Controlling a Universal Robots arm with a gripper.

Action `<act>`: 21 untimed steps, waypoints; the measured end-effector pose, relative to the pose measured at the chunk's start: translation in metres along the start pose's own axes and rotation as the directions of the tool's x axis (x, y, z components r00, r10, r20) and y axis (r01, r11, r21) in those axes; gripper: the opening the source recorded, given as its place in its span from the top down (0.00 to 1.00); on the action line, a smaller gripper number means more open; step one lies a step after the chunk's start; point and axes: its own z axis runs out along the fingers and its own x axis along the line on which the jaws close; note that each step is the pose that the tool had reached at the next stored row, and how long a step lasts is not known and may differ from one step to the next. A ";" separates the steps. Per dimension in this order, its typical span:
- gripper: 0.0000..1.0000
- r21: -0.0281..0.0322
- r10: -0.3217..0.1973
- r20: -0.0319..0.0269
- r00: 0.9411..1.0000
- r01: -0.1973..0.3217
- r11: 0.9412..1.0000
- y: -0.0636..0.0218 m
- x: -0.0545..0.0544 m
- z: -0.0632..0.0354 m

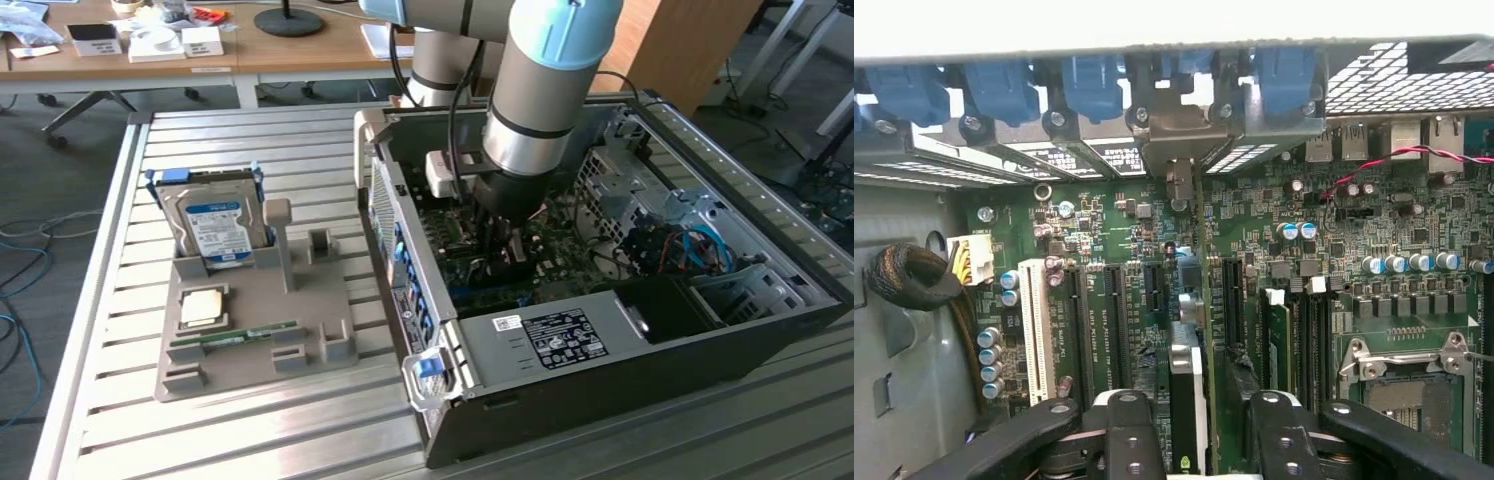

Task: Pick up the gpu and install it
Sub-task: 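Insert the gpu into the slot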

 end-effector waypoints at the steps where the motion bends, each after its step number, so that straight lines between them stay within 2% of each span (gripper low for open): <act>1: 0.60 0.000 0.000 0.000 1.000 0.000 1.000 0.0000 0.000 -0.0015; 5: 0.60 0.000 0.000 0.000 1.000 0.000 1.000 -0.0001 0.000 -0.0137; 11: 0.60 0.000 0.000 0.000 1.000 0.000 1.000 -0.0004 -0.001 -0.0390; 21: 0.60 0.002 -0.002 0.001 1.000 0.002 1.000 -0.0006 -0.002 -0.0691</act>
